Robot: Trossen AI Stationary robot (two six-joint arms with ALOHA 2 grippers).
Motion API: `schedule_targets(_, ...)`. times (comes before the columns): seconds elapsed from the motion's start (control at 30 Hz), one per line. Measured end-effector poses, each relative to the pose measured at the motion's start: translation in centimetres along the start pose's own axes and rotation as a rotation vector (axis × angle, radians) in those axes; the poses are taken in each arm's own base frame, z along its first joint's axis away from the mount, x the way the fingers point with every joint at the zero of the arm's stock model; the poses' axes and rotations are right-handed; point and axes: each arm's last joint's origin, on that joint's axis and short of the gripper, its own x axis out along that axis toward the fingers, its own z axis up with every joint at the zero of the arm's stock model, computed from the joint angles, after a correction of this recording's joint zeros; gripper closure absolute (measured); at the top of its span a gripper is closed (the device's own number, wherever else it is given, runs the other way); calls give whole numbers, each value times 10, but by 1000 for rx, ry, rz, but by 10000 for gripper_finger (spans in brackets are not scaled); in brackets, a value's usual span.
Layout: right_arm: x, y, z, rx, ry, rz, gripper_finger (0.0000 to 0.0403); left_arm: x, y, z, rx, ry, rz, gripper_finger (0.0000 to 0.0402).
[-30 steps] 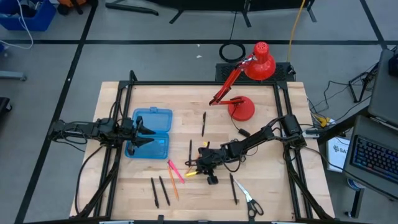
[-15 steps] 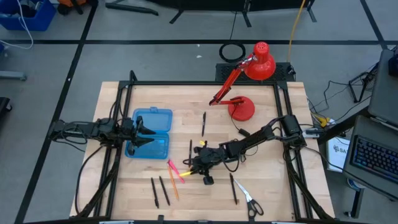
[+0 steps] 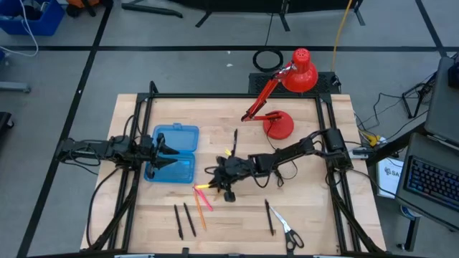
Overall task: Pick & place school supplies into a supply box
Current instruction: Put the yellow pen into the blue supply box
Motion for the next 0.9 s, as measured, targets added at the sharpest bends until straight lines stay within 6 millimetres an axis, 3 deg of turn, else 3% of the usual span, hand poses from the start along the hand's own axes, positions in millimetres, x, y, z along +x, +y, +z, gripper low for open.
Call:
schedule_targets(0.27,2,-16,30,0,-89,-6,384,0,0,1,0,-10,-4,240)
schedule_targets(0.57,42,-38,32,16,-84,-6,384,0,-3,7,-6,-65,-46,240)
schedule_targets(0.9,61,-63,55,14,-172,-14,384,-1,-5,9,-2,-73,-115,240)
